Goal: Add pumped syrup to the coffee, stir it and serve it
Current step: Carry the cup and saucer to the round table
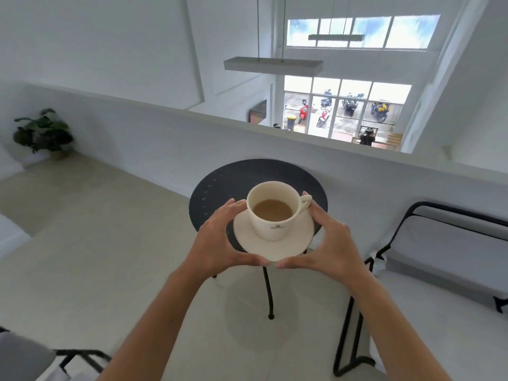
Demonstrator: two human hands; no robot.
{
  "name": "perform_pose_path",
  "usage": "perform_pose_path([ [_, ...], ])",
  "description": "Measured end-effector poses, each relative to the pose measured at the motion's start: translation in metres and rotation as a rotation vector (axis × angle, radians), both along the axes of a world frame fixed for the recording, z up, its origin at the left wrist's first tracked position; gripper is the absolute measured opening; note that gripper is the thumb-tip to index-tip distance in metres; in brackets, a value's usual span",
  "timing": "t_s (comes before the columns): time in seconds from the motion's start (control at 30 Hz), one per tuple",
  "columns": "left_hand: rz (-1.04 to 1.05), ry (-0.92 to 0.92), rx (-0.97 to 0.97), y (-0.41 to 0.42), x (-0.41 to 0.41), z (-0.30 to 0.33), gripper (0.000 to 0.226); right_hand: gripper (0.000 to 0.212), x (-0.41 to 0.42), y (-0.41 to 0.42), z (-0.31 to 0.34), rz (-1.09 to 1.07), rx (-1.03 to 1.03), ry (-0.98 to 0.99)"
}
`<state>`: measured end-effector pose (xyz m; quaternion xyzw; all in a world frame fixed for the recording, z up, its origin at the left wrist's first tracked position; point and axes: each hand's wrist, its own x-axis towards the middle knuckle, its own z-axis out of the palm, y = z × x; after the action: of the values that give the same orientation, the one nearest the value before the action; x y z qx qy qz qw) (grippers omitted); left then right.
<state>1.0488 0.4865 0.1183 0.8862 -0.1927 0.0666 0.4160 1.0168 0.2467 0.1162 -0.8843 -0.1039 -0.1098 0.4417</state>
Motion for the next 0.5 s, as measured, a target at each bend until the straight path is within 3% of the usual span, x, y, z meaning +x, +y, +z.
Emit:
perform_pose_path([
  [0.5, -0.091, -0.009, -0.026, 0.041, 0.230, 0.002, 0.096, 0.129, 0.218, 0.046, -0.005, -0.079, 0.002, -0.010],
])
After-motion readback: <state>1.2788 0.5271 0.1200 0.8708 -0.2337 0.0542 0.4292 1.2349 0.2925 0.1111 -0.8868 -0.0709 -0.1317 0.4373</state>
